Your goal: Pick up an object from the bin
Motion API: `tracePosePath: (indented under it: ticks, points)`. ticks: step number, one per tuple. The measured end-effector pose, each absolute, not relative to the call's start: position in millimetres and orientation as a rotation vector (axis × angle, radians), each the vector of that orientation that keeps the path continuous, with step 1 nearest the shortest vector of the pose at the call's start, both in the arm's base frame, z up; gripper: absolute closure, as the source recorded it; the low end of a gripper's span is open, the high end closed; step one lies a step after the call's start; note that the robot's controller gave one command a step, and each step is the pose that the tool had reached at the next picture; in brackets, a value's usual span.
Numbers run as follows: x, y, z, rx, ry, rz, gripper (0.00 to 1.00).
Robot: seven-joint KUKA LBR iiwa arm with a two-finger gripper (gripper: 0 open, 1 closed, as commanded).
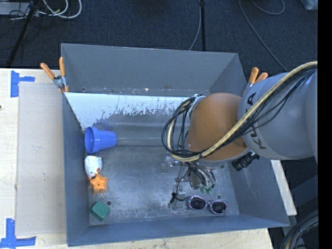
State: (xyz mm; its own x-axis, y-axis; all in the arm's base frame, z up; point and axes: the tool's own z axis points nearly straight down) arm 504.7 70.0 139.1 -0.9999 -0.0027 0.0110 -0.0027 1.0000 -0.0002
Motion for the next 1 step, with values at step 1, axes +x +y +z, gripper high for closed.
tracePosePath:
  ticks: [1]
  points:
    - [506.7, 69.7, 143.1, 0.000, -3.139, -0.001, 0.00]
